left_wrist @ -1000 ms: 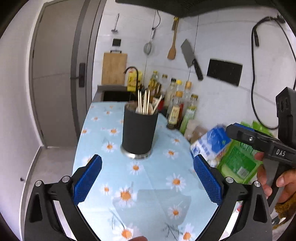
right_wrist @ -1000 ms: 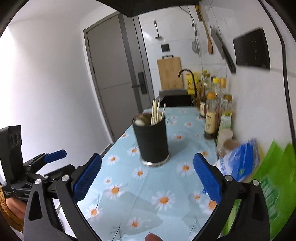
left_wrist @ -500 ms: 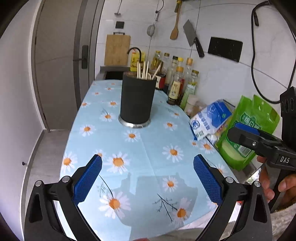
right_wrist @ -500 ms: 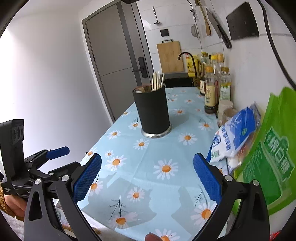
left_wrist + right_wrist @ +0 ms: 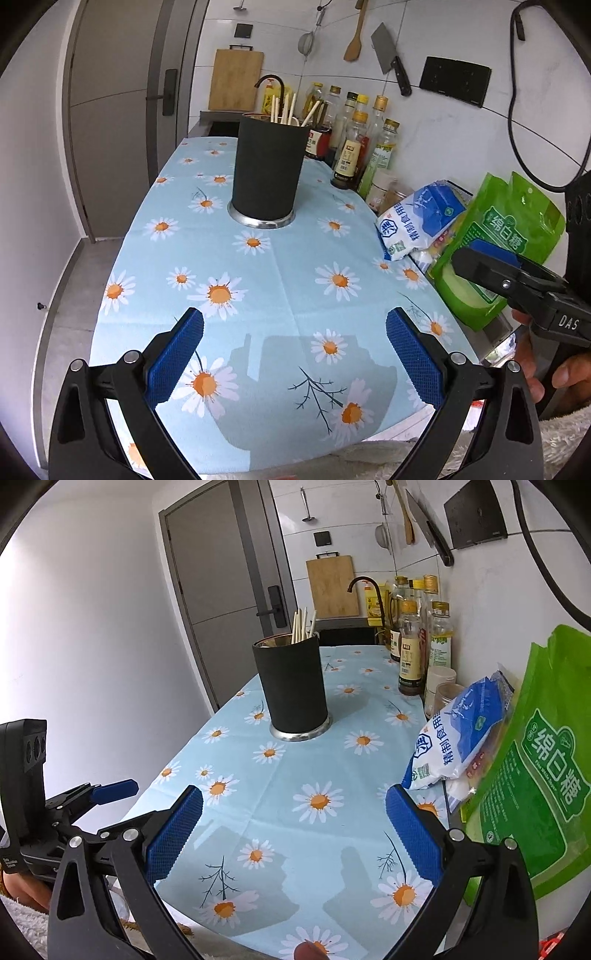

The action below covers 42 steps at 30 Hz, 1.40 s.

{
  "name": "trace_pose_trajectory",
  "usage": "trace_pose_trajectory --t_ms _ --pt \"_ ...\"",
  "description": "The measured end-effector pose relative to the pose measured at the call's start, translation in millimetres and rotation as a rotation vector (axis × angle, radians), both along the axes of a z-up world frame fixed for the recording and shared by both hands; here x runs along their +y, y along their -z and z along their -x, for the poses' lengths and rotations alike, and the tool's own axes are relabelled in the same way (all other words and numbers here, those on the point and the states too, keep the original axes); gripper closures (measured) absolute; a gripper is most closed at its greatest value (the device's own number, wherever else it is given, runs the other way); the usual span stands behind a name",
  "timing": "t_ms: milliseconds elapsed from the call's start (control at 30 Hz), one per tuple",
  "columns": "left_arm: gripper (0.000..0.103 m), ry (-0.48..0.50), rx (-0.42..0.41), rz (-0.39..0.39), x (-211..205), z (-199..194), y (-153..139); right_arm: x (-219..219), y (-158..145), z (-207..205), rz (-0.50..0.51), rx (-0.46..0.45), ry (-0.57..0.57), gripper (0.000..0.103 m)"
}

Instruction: Organize utensils

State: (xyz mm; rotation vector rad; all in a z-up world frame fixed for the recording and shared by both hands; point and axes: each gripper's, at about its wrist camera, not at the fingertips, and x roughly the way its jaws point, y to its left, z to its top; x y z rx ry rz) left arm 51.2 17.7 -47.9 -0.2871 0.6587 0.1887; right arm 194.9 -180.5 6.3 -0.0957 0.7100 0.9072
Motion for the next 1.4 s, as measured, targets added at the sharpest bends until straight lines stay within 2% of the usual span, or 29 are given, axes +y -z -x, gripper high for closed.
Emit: trace_pose_trajectory --t_ms 833,1400 --pt "0.007 0.019 -0.001 -0.034 -12.1 -13.1 -1.6 -9.0 5.8 -11.6 -0.008 0.016 0.016 0.005" --pt "0.007 0.009 -0.002 -0.023 -8.7 -19.6 -1.4 -8.7 7.9 -16.1 0.004 0.020 0.014 0.005"
